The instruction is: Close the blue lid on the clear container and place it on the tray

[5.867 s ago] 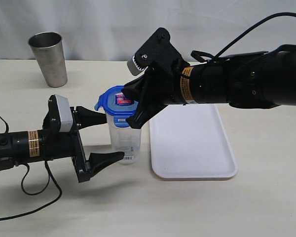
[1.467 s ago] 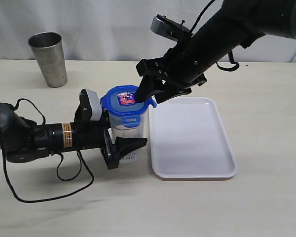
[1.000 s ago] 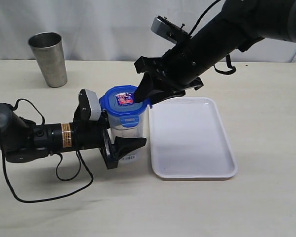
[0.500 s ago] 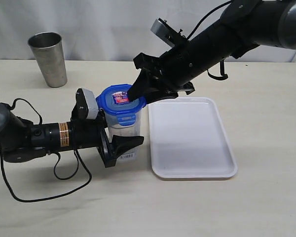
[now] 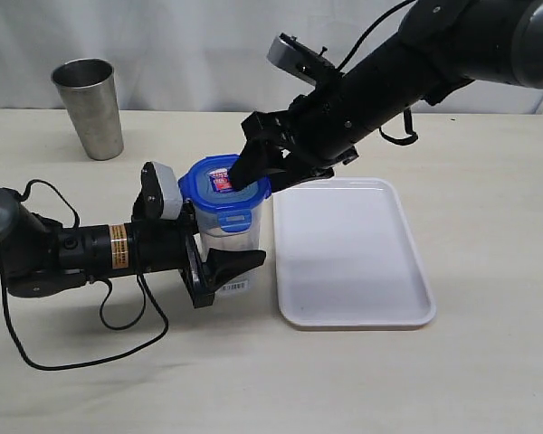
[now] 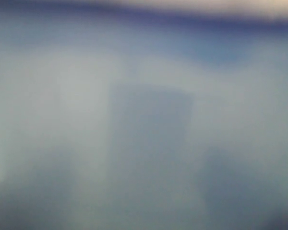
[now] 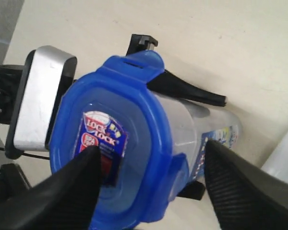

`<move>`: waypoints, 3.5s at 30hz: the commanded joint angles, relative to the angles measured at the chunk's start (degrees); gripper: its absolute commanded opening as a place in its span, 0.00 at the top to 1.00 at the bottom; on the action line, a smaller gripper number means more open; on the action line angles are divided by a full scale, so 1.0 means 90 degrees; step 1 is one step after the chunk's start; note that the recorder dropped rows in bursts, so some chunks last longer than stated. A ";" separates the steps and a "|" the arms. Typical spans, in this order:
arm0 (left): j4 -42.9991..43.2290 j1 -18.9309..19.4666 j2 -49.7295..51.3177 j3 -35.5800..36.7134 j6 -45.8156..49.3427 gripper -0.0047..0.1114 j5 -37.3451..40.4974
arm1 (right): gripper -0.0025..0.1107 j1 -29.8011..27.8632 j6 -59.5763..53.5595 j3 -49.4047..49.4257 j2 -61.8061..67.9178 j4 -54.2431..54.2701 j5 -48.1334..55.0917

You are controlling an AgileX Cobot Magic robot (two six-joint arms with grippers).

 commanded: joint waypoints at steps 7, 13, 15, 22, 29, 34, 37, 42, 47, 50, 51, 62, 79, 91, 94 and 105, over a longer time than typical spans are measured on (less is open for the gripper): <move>0.0103 -0.0082 -0.0005 -0.0019 0.0002 0.96 0.0184 | 0.40 0.0053 -0.0573 -0.0290 -0.0836 -0.0693 -0.0313; 0.0103 -0.0082 -0.0005 -0.0019 0.0002 0.96 0.0184 | 0.42 0.0125 -0.1658 -0.0290 -0.1214 -0.0693 0.0433; 0.0103 -0.0082 -0.0005 -0.0019 0.0002 0.96 0.0184 | 0.47 0.0268 -0.2108 -0.0290 -0.1281 -0.0769 0.0748; 0.0114 -0.0082 -0.0005 -0.0019 0.0002 0.96 0.0184 | 0.52 0.1568 -0.1951 -0.0245 -0.1313 -0.2996 0.0328; 0.0188 -0.0082 -0.0005 -0.0019 0.0002 0.96 0.0158 | 0.52 0.2786 -0.0911 0.0501 -0.1299 -0.5825 -0.1054; 0.0188 -0.0082 -0.0005 -0.0019 0.0002 0.96 0.0166 | 0.58 0.2797 -0.0878 0.1000 -0.1067 -0.6533 -0.1422; 0.0188 -0.0082 -0.0005 -0.0019 0.0002 0.96 0.0166 | 0.59 0.2797 -0.0878 0.1160 -0.0978 -0.6533 -0.1730; 0.0213 -0.0082 -0.0005 -0.0019 -0.0009 0.96 0.0129 | 0.59 0.2797 -0.0840 0.1906 -0.0978 -0.6948 -0.2731; 0.0249 -0.0082 -0.0005 -0.0019 -0.0009 0.96 0.0062 | 0.60 0.2797 -0.0653 0.2256 -0.0978 -0.7266 -0.3264; 0.0329 -0.0082 -0.0005 -0.0019 -0.0009 0.96 0.0009 | 0.61 0.2797 -0.0434 0.2271 -0.0920 -0.7286 -0.3310; 0.0375 -0.0082 -0.0005 -0.0019 -0.0009 0.96 -0.0007 | 0.62 0.2797 -0.0322 0.2271 -0.0872 -0.7410 -0.3319; 0.0375 0.0252 -0.0019 -0.0019 0.1649 0.96 -0.0223 | 0.60 0.2797 -0.1149 0.2223 -0.2146 -0.5967 -0.2910; 0.0999 0.0290 -0.0019 -0.0019 0.3831 0.96 -0.0223 | 0.53 0.2122 -0.2089 0.0417 -0.1729 -0.3963 -0.0430; 0.0912 0.0290 -0.0019 -0.0019 0.3743 0.96 -0.0223 | 0.53 0.2283 -0.2327 0.0407 -0.1091 -0.3903 -0.0753; 0.0945 0.0290 -0.0019 -0.0019 0.3702 0.96 -0.0223 | 0.53 0.2283 -0.2327 0.0393 -0.1003 -0.3903 -0.0765; 0.1050 0.0290 -0.0019 -0.0019 0.3661 0.96 -0.0223 | 0.56 0.2283 -0.2327 0.0393 -0.0582 -0.3712 -0.0049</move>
